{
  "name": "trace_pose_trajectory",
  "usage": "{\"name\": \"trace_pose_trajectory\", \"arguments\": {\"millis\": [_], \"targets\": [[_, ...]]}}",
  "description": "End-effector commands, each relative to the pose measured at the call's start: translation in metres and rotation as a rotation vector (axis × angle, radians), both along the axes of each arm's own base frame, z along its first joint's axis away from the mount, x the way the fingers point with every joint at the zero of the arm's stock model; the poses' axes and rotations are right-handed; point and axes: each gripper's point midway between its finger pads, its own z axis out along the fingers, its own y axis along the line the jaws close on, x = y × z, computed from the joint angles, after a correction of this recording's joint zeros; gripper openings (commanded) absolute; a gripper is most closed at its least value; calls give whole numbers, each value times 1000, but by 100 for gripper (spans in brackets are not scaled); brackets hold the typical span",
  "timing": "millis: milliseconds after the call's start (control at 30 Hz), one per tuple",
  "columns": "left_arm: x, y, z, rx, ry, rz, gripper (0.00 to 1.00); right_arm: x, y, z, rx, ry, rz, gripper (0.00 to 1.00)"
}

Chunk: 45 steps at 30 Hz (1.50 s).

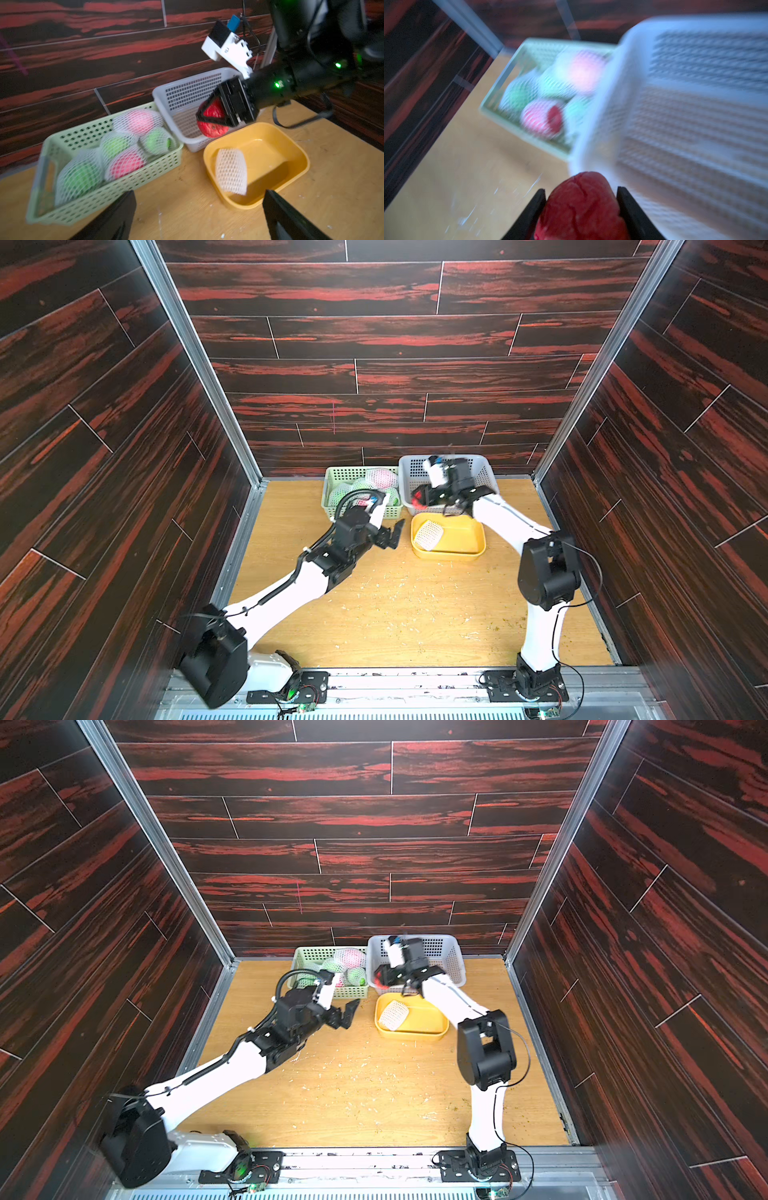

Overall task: Remove foam nets from apples
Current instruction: Pick up the apple from the center of the board, then place the apple in the basket.

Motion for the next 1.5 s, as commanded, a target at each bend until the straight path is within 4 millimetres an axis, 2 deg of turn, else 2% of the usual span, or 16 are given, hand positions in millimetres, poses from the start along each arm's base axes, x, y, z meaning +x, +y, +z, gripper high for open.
{"name": "trace_pose_trajectory", "arguments": {"millis": [0, 100, 200, 400, 667, 867, 967, 1067, 1167, 1267, 1367, 1467], "targets": [[1, -31, -15, 11, 54, -124, 100, 39, -54, -17, -76, 22, -185, 54], [5, -50, -18, -17, 88, -174, 100, 75, -99, -28, -175, 25, -294, 54], [10, -53, -26, -23, 112, -162, 100, 105, -129, -39, -242, 17, -365, 54], [14, -43, -37, 1, 116, -109, 100, 150, -148, -66, -337, -14, -394, 55], [15, -4, -36, 2, 60, 64, 100, 170, -168, -94, -382, -61, -434, 60], [16, 15, -38, 9, 50, 122, 100, 176, -172, -100, -403, -85, -434, 73], [17, 27, -35, -5, 45, 153, 100, 178, -175, -98, -414, -100, -454, 84], [20, 37, -30, -20, 61, 172, 100, 179, -172, -93, -411, -115, -435, 89], [20, 45, -25, -16, 63, 183, 100, 180, -172, -79, -406, -138, -436, 91], [23, 61, -15, -7, 70, 216, 100, 178, -167, -49, -378, -173, -414, 94], [31, 87, -1, -2, 95, 278, 100, 165, -152, 3, -290, -191, -369, 96], [46, 116, 17, -33, 131, 351, 100, 139, -135, 62, -201, -208, -322, 95]]}}
